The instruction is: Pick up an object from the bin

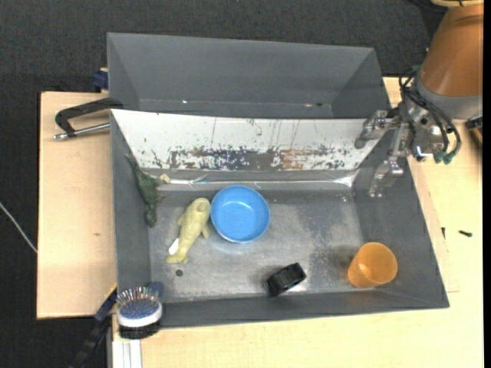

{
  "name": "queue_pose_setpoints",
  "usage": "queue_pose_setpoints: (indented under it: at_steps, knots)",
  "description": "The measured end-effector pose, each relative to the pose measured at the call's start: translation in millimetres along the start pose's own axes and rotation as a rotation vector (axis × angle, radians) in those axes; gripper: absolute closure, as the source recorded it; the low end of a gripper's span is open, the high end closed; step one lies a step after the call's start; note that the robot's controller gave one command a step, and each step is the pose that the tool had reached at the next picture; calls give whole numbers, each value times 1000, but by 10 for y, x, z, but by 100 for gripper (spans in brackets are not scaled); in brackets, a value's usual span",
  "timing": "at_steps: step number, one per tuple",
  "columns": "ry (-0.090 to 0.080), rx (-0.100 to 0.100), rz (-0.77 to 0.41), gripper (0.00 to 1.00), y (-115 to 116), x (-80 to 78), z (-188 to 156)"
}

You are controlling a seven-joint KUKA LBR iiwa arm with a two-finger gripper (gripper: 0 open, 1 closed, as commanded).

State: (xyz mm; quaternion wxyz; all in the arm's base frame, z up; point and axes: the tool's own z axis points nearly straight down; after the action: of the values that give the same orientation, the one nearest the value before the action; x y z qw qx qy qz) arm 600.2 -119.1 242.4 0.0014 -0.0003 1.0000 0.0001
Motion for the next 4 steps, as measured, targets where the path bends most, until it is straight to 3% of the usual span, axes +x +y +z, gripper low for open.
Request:
queue_pose_setpoints:
  at_steps: [1,2,3,4]
  knots:
    - [11,-3,-74,0,54,362,1477]
    - [3,-5,-208,0,1205,795,1264]
    - [6,-3,-459,0,1563,1058,1580]
    - [-3,0,-616,0,2194,1067,1700]
